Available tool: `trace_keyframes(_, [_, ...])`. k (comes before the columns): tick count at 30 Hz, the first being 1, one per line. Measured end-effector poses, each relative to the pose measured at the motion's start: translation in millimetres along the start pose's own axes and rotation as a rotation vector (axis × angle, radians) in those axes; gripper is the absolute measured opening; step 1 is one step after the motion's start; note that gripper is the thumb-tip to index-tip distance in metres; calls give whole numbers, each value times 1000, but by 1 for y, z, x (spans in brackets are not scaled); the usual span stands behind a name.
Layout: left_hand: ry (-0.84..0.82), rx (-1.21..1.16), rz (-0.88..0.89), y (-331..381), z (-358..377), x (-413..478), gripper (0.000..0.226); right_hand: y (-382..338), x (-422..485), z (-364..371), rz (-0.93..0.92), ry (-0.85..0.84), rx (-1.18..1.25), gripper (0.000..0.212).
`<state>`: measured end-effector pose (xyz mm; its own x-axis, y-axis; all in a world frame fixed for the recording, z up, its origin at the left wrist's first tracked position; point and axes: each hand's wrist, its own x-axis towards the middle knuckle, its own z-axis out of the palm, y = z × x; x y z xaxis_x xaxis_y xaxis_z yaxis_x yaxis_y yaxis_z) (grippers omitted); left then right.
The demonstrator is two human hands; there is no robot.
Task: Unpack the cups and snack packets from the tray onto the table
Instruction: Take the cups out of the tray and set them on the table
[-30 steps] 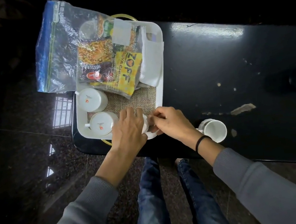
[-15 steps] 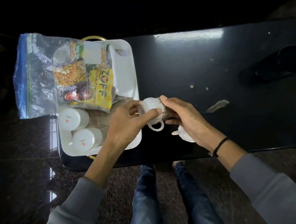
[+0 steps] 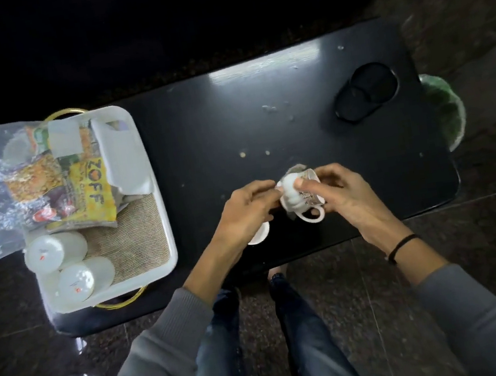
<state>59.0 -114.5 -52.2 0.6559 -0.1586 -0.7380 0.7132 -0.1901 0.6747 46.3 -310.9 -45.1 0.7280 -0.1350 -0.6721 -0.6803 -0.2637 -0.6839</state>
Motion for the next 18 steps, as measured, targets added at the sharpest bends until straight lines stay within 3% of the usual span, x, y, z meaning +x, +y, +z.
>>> trace_keyframes(6, [-9,138,-46,-18,34,13,30,27,0,-18,-166,138,-450,49])
trace_keyframes(12, [-50,276,-50,-28,49,19,33,35,11,-10,11,239,-422,58])
trace_keyframes(18, [-49,292,-45,-26,55,21,38,36,17,-5,-185,221,-640,55])
